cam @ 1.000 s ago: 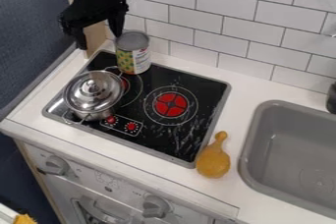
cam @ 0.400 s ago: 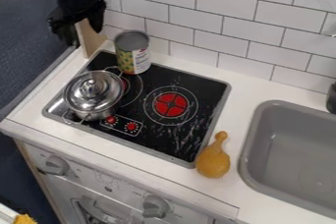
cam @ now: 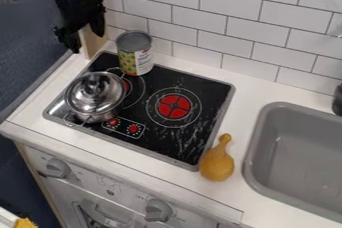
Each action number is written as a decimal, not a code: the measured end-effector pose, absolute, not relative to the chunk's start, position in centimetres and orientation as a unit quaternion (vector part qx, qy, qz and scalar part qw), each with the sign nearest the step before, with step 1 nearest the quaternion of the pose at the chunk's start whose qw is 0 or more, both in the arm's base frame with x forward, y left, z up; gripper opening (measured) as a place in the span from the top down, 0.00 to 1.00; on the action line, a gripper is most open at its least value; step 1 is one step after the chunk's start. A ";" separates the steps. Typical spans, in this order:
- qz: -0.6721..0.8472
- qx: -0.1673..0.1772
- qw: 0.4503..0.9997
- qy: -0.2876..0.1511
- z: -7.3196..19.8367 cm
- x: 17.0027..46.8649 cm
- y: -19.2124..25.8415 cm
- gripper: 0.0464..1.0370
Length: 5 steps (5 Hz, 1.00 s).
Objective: Move the can from the left to the right of stove.
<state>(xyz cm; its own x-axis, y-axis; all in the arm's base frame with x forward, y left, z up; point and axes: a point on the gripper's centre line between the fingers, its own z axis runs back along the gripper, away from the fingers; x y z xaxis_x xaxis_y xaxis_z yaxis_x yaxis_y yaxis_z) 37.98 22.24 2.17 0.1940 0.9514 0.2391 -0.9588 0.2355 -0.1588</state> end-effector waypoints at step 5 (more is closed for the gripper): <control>0.591 -0.006 0.800 -0.109 -1.9 43.1 19.9 0.04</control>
<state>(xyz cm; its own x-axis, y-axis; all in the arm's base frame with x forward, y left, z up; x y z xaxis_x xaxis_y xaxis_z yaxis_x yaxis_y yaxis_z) 43.07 19.93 -1.91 0.2788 0.9457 0.1670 -0.9432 0.3023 -0.1374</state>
